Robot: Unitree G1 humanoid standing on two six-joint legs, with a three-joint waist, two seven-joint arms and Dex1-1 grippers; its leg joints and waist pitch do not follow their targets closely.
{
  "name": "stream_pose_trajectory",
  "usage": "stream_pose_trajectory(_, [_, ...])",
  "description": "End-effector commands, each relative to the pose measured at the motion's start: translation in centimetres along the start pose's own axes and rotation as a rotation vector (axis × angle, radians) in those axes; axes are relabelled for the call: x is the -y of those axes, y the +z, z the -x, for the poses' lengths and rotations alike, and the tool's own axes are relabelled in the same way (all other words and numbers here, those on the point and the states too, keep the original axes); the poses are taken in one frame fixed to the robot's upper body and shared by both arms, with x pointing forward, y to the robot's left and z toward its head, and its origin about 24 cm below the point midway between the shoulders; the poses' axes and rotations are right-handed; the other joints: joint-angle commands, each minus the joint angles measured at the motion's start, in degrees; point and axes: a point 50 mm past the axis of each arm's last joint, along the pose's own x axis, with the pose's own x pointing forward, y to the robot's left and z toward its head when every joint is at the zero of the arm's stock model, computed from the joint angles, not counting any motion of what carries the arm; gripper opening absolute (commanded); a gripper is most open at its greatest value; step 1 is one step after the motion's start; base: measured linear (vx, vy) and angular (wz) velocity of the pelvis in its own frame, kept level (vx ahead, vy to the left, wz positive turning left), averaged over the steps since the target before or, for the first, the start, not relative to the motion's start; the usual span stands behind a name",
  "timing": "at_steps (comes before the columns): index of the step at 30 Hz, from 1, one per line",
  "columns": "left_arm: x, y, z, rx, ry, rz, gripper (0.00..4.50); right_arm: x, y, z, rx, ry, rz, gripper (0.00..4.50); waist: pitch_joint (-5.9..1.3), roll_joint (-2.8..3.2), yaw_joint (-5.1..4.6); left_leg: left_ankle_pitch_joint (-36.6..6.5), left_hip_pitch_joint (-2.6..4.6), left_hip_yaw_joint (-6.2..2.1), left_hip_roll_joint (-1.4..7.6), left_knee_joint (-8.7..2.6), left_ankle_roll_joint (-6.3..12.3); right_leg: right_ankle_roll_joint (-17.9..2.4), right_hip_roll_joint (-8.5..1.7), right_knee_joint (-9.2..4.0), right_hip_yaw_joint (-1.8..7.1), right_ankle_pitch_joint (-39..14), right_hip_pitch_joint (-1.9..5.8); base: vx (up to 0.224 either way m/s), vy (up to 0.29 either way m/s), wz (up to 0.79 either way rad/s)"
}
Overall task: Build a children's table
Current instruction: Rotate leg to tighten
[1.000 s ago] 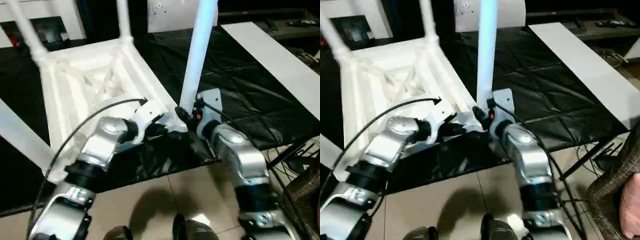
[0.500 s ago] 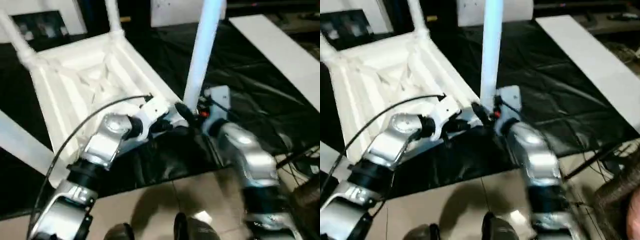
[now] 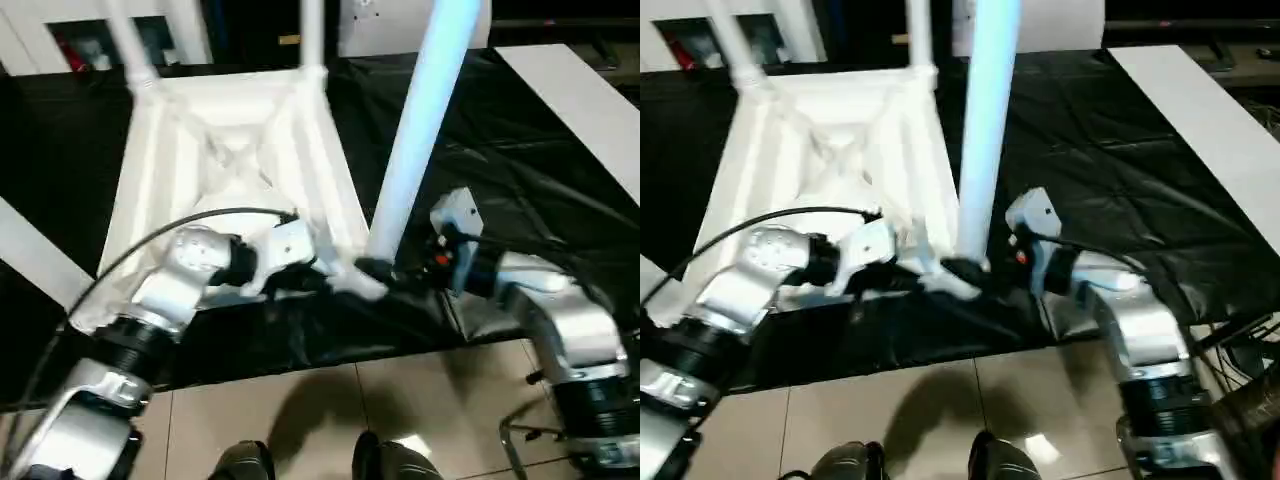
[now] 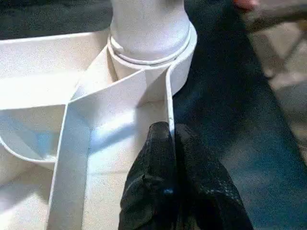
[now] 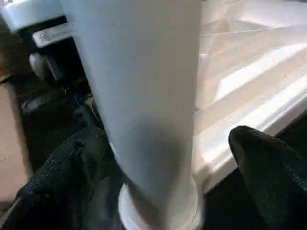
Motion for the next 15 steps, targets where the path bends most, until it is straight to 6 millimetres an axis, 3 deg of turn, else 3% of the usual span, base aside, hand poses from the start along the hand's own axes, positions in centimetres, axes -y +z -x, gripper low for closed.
stream_pose_trajectory(1, [1.3, -0.2, -0.9, -0.03, -0.164, -0.051, 0.0, -0.6, 0.4, -0.2, 0.002, 0.119, 0.023, 4.2, -5.55, -0.48, -0.01, -2.29, 0.12, -0.63, 3.59, -3.38, 8.82, -9.27, -4.89, -2.71, 4.84, -12.98, 4.5, 0.0, 0.0, 0.0])
stream_pose_trajectory(4, [1.5, -0.3, -0.4, -0.049, -0.233, -0.076, 0.0, -0.9, 0.1, -0.6, -0.035, 0.225, 0.042, 4.12, -5.57, -0.51, 0.26, -1.94, 0.17, -0.68, 3.69, -3.4, 8.48, -9.25, -4.87, -2.64, 4.8, -13.71, 4.44, 0.0, 0.0, 0.0])
stream_pose_trajectory(5, [1.5, -0.3, -0.2, -0.057, -0.262, -0.089, 0.0, -0.9, -0.2, -0.7, -0.056, 0.266, 0.054, 4.07, -5.55, -0.82, 0.28, -2.52, 0.08, -0.68, 3.48, -3.41, 8.39, -9.14, -4.86, -2.65, 4.59, -14.93, 4.51, 0.0, 0.0, 0.0])
stream_pose_trajectory(7, [1.6, -0.3, -0.1, -0.069, -0.287, -0.103, 0.0, -1.0, -0.4, -0.9, -0.08, 0.302, 0.067, 3.69, -5.39, -0.81, 0.36, -3.02, 0.28, -0.53, 3.7, -3.47, 7.81, -8.88, -4.9, -2.94, 4.86, -15.98, 4.28, 0.0, 0.0, 0.0])
stream_pose_trajectory(11, [1.6, -0.3, 0.1, -0.079, -0.311, -0.121, 0.0, -0.9, -0.5, -1.2, -0.103, 0.347, 0.078, 3.55, -5.52, -0.91, 0.86, -2.99, 0.36, -0.51, 3.76, -3.52, 7.15, -9.02, -4.89, -2.83, 4.89, -16.07, 4.31, 0.0, 0.0, 0.0])
stream_pose_trajectory(15, [1.4, -0.5, 0.4, -0.079, -0.322, -0.132, 0.0, -0.9, -0.7, -1.3, -0.128, 0.395, 0.097, 3.12, -5.6, -0.94, 1.27, -2.79, 0.32, -0.52, 3.77, -3.53, 6.94, -9.01, -4.94, -2.67, 4.95, -15.67, 4.38, 0.0, 0.0, 0.0])
